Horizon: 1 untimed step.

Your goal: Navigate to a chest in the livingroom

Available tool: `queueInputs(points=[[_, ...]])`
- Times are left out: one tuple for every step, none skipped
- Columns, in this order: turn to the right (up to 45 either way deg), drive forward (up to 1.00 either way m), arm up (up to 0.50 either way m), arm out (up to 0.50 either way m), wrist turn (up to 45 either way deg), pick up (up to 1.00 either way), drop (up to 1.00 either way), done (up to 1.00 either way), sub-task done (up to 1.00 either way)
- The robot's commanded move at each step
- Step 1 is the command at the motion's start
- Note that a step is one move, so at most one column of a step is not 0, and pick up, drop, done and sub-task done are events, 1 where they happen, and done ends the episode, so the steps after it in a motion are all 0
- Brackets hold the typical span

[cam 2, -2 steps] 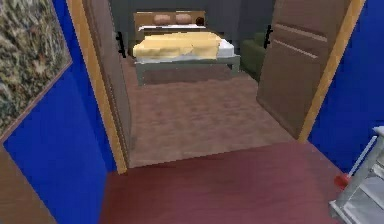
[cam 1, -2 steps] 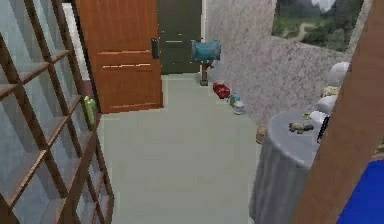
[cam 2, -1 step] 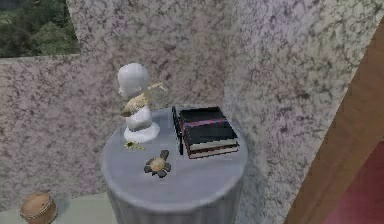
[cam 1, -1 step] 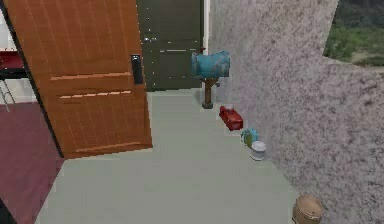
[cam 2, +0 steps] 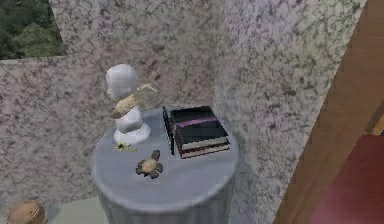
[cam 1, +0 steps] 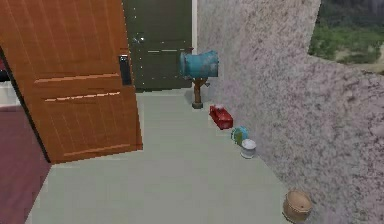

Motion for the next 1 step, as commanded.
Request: queueInputs(points=[[0.0,0.15,0.00,0.00,0.0,0.00,0.00,0.00,0.00]])
